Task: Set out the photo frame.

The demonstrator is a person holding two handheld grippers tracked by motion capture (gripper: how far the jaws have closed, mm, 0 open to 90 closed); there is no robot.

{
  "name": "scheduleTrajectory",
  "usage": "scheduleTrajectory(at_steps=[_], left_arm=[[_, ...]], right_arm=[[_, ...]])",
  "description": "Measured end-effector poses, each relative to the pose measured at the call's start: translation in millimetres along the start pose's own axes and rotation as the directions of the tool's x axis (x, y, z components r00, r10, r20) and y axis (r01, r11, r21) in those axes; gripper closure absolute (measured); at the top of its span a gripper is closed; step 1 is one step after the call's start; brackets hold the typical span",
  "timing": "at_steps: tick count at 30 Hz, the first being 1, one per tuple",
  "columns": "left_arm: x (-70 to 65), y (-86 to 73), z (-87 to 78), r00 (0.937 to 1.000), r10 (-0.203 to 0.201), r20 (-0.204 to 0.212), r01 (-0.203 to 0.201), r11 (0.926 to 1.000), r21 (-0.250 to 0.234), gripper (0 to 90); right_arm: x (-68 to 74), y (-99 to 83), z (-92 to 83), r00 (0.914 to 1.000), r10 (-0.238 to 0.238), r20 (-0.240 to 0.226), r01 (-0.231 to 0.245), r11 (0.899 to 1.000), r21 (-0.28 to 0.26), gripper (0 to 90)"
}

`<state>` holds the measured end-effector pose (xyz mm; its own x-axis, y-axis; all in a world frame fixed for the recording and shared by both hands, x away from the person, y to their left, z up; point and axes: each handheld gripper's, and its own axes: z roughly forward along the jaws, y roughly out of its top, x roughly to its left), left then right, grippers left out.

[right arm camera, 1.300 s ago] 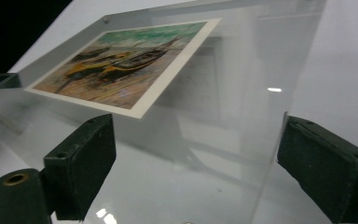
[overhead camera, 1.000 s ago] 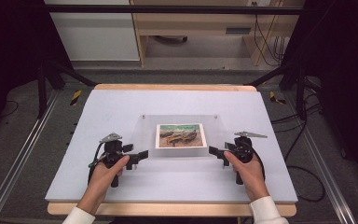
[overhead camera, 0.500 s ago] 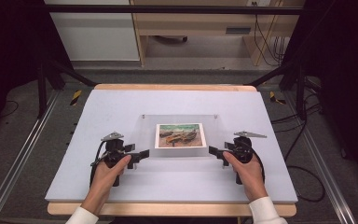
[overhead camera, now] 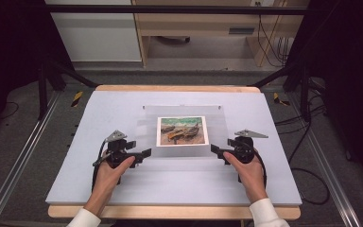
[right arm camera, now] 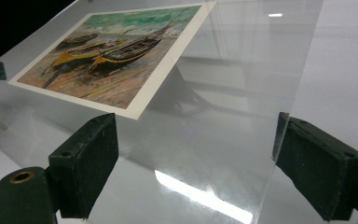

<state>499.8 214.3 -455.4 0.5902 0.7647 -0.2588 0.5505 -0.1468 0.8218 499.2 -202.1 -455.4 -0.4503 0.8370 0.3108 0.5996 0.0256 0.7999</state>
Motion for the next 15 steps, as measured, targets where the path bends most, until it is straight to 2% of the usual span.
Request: scheduleTrajectory(at_steps=[9, 15], left_arm=[[-3.9, -1.8, -4.5, 0.9994, 0.028, -0.018, -0.029, 0.9994, -0.019, 16.6], [-6.1, -4.4, -10.1, 0.9992, 0.027, -0.03, -0.028, 0.999, -0.036, 22.2]], right_arm=[[4.0, -1.6, -3.8, 0.9989, -0.042, 0.021, 0.043, 0.999, -0.02, 16.1], [6.3, -4.2, -9.3, 0.9974, -0.067, 0.026, 0.068, 0.997, -0.031, 18.8]])
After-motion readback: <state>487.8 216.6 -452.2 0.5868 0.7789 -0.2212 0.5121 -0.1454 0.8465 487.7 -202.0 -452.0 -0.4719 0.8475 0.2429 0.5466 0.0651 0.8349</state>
